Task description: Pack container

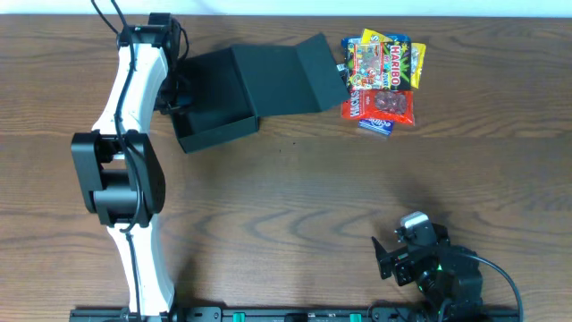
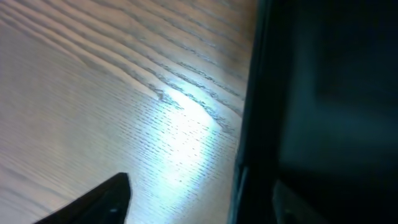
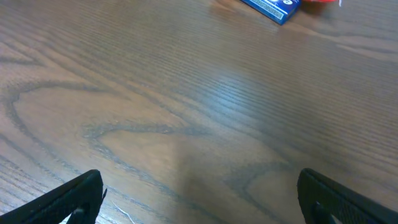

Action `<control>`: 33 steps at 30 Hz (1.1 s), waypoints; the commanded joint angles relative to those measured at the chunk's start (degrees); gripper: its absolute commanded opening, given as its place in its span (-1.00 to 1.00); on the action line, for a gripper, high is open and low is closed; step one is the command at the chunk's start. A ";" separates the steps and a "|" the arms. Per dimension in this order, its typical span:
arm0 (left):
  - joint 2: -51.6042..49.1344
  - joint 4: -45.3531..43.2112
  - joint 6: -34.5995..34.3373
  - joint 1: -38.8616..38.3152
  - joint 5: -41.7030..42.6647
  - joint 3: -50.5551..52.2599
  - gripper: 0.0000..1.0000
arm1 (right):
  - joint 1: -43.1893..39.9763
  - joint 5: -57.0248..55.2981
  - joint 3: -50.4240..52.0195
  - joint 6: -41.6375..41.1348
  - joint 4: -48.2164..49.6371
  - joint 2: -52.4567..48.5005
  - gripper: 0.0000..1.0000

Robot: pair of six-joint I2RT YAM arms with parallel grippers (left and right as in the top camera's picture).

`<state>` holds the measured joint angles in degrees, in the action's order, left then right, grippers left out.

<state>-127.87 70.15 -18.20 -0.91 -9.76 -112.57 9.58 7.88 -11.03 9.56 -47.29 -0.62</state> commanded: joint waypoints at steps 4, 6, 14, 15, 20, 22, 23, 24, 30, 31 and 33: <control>-2.86 0.09 0.44 0.94 0.61 -0.04 -0.12 | -0.39 0.04 0.42 0.79 -0.04 0.31 0.99; -2.86 0.11 0.44 0.94 0.55 -0.07 -0.26 | -0.39 0.07 0.42 0.76 -0.04 0.31 0.99; -2.86 2.64 -1.25 1.01 0.63 -0.04 -0.89 | -0.39 0.04 0.42 0.79 -0.04 0.31 0.98; -2.86 2.97 -2.16 1.01 0.66 -0.04 -0.89 | -0.39 0.04 0.42 0.79 -0.04 0.31 0.98; -2.86 5.75 -8.52 1.01 0.66 -0.04 -0.89 | -0.39 0.07 0.42 0.76 -0.04 0.31 0.99; -2.86 6.67 -11.80 1.01 0.92 -0.04 -0.89 | -0.39 0.07 0.42 0.79 -0.04 0.31 0.98; -2.86 7.15 -13.57 1.01 1.75 -0.04 -0.89 | -0.39 0.07 0.42 0.79 -0.04 0.31 0.99; -2.86 7.43 -14.58 1.01 2.67 -0.04 -0.89 | -0.39 0.07 0.42 0.79 -0.04 0.31 0.99; -2.86 10.16 -20.61 1.01 5.14 -0.04 -0.89 | -0.39 0.07 0.42 0.79 -0.04 0.31 0.98; -2.86 10.73 -21.31 1.01 5.14 -0.04 -0.89 | -0.39 0.07 0.42 0.76 -0.04 0.31 0.98; -2.86 11.80 -22.27 1.01 4.87 -0.07 -0.89 | -0.39 0.04 0.42 0.76 -0.04 0.31 0.99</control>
<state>-130.08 80.51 -36.16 -0.27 -4.32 -112.57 9.58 7.88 -11.03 9.56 -47.29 -0.62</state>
